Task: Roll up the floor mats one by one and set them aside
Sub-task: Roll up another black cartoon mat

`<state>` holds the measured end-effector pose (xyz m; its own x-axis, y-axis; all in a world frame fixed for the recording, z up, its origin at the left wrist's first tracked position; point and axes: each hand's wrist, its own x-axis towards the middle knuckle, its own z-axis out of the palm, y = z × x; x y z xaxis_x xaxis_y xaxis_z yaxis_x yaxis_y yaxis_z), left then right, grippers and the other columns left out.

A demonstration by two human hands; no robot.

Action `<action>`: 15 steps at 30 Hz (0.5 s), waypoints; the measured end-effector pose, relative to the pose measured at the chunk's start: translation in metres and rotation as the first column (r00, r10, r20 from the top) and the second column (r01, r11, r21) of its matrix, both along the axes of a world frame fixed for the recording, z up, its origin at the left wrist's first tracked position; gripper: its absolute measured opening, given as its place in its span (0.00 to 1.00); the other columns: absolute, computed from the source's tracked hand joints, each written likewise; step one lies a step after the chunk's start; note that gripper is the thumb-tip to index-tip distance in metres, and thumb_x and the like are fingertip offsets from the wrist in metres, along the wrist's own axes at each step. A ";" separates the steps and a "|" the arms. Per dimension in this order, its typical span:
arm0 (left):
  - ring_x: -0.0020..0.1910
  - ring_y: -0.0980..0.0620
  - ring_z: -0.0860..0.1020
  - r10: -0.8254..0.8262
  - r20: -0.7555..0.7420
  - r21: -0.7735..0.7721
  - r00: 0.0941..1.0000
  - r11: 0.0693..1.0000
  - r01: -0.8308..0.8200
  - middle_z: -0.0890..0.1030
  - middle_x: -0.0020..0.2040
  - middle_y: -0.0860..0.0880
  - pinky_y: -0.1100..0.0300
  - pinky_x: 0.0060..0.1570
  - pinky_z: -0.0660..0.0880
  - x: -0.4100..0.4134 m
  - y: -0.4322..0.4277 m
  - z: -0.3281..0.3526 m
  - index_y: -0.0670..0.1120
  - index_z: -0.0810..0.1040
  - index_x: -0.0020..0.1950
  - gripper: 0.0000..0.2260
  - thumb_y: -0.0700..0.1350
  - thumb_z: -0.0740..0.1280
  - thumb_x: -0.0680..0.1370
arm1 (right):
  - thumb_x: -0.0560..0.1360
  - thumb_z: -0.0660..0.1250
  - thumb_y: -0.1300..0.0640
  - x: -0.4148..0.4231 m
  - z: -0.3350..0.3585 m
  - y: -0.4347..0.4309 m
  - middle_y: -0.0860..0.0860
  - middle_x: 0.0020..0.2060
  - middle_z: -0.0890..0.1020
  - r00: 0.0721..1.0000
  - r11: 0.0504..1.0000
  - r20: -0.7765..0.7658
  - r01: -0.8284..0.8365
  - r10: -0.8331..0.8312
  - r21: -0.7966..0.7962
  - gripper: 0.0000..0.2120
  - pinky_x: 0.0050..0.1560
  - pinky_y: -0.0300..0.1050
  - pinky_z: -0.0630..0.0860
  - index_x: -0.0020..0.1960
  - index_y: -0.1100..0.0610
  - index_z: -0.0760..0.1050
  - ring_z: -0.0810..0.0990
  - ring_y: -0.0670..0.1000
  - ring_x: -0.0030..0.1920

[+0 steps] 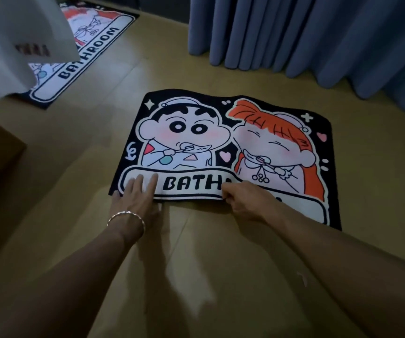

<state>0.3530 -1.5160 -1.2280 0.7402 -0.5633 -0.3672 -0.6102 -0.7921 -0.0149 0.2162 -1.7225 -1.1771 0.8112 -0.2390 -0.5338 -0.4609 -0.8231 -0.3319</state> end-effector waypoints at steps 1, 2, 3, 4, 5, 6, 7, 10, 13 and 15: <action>0.76 0.44 0.49 0.005 0.000 -0.004 1.000 1.000 -0.005 0.49 0.77 0.44 0.42 0.71 0.57 -0.002 -0.002 0.003 0.53 0.39 0.77 0.43 0.56 0.67 0.75 | 0.81 0.56 0.60 -0.001 0.003 0.002 0.51 0.47 0.73 1.000 1.000 0.001 -0.016 0.016 0.011 0.05 0.43 0.43 0.70 0.49 0.52 0.68 0.73 0.50 0.45; 0.76 0.43 0.48 0.007 -0.004 -0.001 1.000 1.000 -0.007 0.48 0.77 0.43 0.41 0.71 0.56 -0.004 -0.003 0.005 0.52 0.38 0.77 0.43 0.57 0.67 0.75 | 0.81 0.56 0.60 -0.002 0.004 0.004 0.51 0.47 0.73 1.000 0.999 0.003 -0.031 0.031 0.023 0.05 0.44 0.44 0.71 0.49 0.52 0.68 0.73 0.50 0.45; 0.76 0.43 0.49 0.008 -0.014 0.018 1.000 1.000 -0.008 0.48 0.77 0.42 0.41 0.71 0.56 -0.005 -0.004 0.006 0.52 0.39 0.77 0.43 0.58 0.67 0.74 | 0.81 0.56 0.60 -0.005 0.006 0.005 0.51 0.47 0.73 0.999 0.998 0.004 -0.046 0.046 0.033 0.04 0.44 0.43 0.70 0.50 0.52 0.68 0.73 0.50 0.46; 0.75 0.42 0.50 0.014 -0.024 0.055 1.000 0.998 -0.012 0.49 0.77 0.42 0.41 0.70 0.58 -0.005 -0.004 0.005 0.52 0.40 0.77 0.43 0.58 0.67 0.74 | 0.80 0.57 0.60 -0.008 0.007 0.006 0.51 0.47 0.73 0.998 0.997 0.006 -0.060 0.060 0.040 0.04 0.43 0.43 0.69 0.49 0.52 0.68 0.73 0.50 0.45; 0.74 0.41 0.55 0.025 -0.028 0.109 0.999 0.994 -0.022 0.52 0.75 0.41 0.41 0.69 0.61 -0.006 -0.004 0.004 0.51 0.41 0.77 0.43 0.59 0.67 0.74 | 0.80 0.57 0.60 -0.011 0.009 0.007 0.51 0.47 0.73 0.997 0.996 0.010 -0.070 0.070 0.045 0.04 0.41 0.42 0.69 0.49 0.52 0.68 0.72 0.50 0.45; 0.70 0.41 0.61 0.022 -0.018 0.160 1.000 0.987 -0.019 0.57 0.73 0.40 0.42 0.65 0.65 -0.008 -0.004 0.003 0.50 0.44 0.76 0.42 0.57 0.68 0.73 | 0.80 0.57 0.60 -0.015 0.010 0.007 0.51 0.47 0.73 0.997 0.996 0.016 -0.073 0.072 0.053 0.04 0.41 0.42 0.68 0.49 0.52 0.68 0.72 0.50 0.44; 0.64 0.43 0.67 0.001 0.004 0.204 1.000 0.979 -0.002 0.63 0.67 0.41 0.45 0.61 0.70 -0.011 -0.004 0.002 0.49 0.49 0.75 0.39 0.55 0.69 0.73 | 0.80 0.57 0.60 -0.018 0.011 0.006 0.51 0.46 0.74 0.998 0.996 0.021 -0.068 0.067 0.064 0.04 0.41 0.42 0.68 0.48 0.52 0.67 0.72 0.50 0.44; 0.48 0.50 0.76 -0.134 0.080 0.228 0.988 0.967 0.113 0.75 0.52 0.47 0.58 0.45 0.72 -0.023 -0.011 0.004 0.47 0.66 0.64 0.17 0.47 0.64 0.78 | 0.81 0.57 0.60 -0.022 0.014 0.006 0.51 0.45 0.72 0.998 0.995 0.041 -0.058 0.055 0.076 0.04 0.39 0.40 0.67 0.48 0.52 0.66 0.71 0.49 0.43; 0.49 0.50 0.78 -0.218 0.096 0.288 0.971 0.940 0.183 0.80 0.52 0.49 0.60 0.44 0.70 -0.030 -0.024 0.018 0.46 0.73 0.58 0.09 0.45 0.57 0.81 | 0.81 0.56 0.61 -0.023 0.009 0.007 0.50 0.42 0.71 0.996 0.999 0.075 -0.048 0.047 0.016 0.04 0.34 0.39 0.65 0.50 0.53 0.65 0.70 0.48 0.39; 0.50 0.50 0.79 -0.243 0.067 0.345 0.968 0.916 0.206 0.80 0.52 0.49 0.59 0.45 0.70 -0.031 -0.027 0.024 0.47 0.76 0.57 0.11 0.45 0.56 0.81 | 0.80 0.56 0.63 -0.022 0.002 0.009 0.49 0.38 0.69 0.997 0.998 0.072 -0.040 0.042 -0.039 0.05 0.33 0.40 0.65 0.52 0.54 0.65 0.69 0.48 0.36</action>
